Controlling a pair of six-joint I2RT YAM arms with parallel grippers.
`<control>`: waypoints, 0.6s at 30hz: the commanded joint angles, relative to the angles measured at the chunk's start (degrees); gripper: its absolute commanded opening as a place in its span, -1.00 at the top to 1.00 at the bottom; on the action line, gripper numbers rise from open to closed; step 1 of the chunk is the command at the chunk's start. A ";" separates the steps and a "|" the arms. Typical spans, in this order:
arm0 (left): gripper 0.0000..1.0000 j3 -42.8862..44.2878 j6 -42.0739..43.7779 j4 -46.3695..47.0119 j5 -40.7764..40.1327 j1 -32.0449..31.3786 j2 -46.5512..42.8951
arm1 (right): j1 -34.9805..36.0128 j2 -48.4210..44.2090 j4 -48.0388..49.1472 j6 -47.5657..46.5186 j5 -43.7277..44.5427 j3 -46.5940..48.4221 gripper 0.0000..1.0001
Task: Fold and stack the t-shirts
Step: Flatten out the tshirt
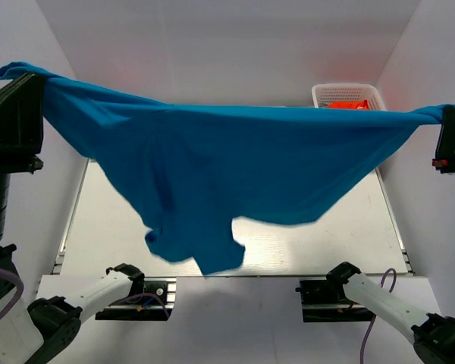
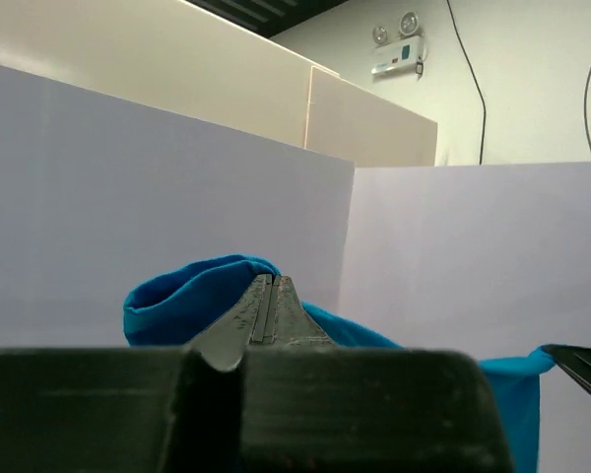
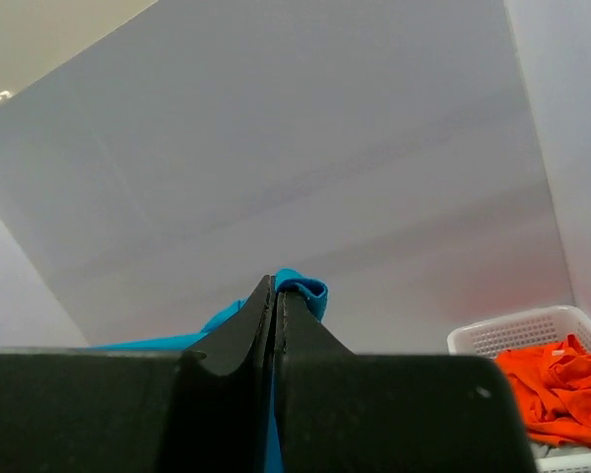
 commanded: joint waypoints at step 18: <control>-0.59 -15.43 -1.39 -0.37 -42.01 6.70 56.03 | -9.72 57.20 11.50 8.27 9.11 -13.28 -0.27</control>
